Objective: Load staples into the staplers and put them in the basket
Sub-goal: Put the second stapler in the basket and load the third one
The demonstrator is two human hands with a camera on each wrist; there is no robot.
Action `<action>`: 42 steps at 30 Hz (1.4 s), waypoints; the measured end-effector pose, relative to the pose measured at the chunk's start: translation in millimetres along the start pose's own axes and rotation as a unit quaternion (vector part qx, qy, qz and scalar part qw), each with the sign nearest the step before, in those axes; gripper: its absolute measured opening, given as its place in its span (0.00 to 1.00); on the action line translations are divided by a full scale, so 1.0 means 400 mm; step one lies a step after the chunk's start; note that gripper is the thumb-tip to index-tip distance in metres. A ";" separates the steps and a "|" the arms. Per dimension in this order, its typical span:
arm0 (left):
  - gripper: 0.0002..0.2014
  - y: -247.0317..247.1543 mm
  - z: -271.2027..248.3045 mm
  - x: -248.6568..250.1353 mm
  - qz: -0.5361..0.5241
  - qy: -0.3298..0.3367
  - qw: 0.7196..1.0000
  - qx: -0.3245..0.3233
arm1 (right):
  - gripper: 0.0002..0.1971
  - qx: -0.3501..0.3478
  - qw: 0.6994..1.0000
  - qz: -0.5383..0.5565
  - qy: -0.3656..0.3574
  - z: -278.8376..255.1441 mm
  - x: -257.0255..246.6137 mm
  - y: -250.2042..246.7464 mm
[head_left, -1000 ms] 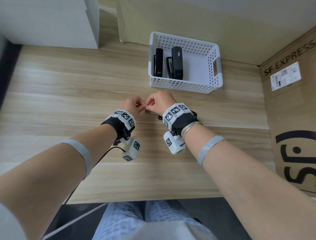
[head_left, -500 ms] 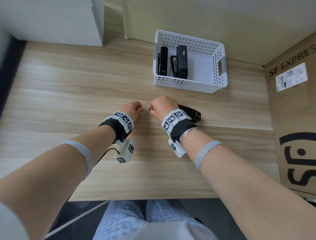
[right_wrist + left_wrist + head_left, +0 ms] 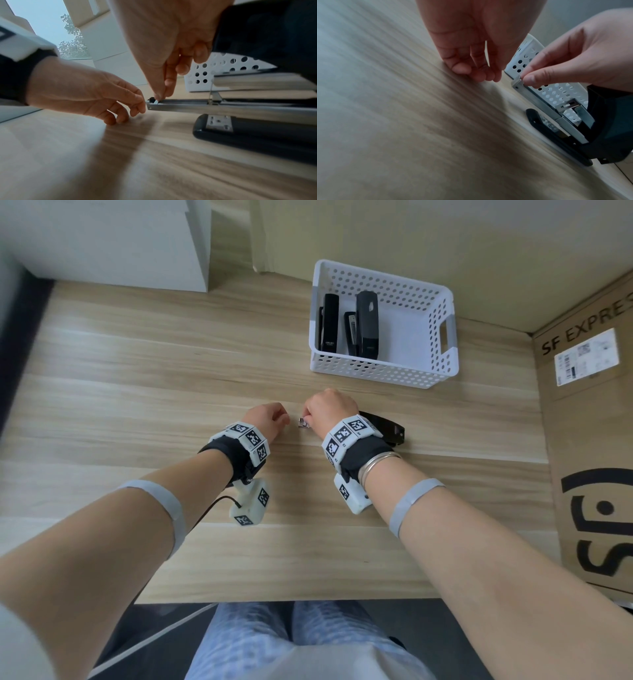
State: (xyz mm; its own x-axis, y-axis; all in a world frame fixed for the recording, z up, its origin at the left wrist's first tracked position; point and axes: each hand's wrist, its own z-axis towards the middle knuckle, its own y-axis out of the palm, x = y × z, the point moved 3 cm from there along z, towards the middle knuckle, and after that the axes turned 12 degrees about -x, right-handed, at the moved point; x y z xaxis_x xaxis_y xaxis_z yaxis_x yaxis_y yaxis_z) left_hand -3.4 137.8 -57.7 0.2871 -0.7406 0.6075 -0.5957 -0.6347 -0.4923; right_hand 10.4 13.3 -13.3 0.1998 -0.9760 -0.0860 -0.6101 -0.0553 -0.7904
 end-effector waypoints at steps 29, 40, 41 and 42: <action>0.12 -0.017 -0.016 0.062 -0.061 0.053 0.996 0.025 | 0.08 0.002 0.998 0.061 -0.013 -0.011 0.006 -0.052; 0.12 -0.016 -0.022 0.060 -0.067 0.041 0.997 0.001 | 0.09 0.037 0.999 0.019 -0.013 -0.010 0.003 -0.028; 0.12 -0.016 -0.020 0.057 -0.057 0.044 0.997 0.003 | 0.09 0.035 0.999 0.013 -0.014 -0.009 0.003 -0.024; 0.12 -0.016 -0.018 0.053 -0.047 0.049 0.998 0.008 | 0.10 0.031 0.999 0.009 -0.013 -0.009 0.003 -0.020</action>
State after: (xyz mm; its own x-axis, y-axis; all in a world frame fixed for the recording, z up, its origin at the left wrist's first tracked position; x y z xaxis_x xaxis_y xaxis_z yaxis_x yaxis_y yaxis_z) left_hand 1.3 127.9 -37.3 0.2671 -0.6528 0.7088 -0.5573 -0.7047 -0.4391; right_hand 12.8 12.0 -5.0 0.2098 -0.9709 -0.1154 -0.5657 -0.0243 -0.8243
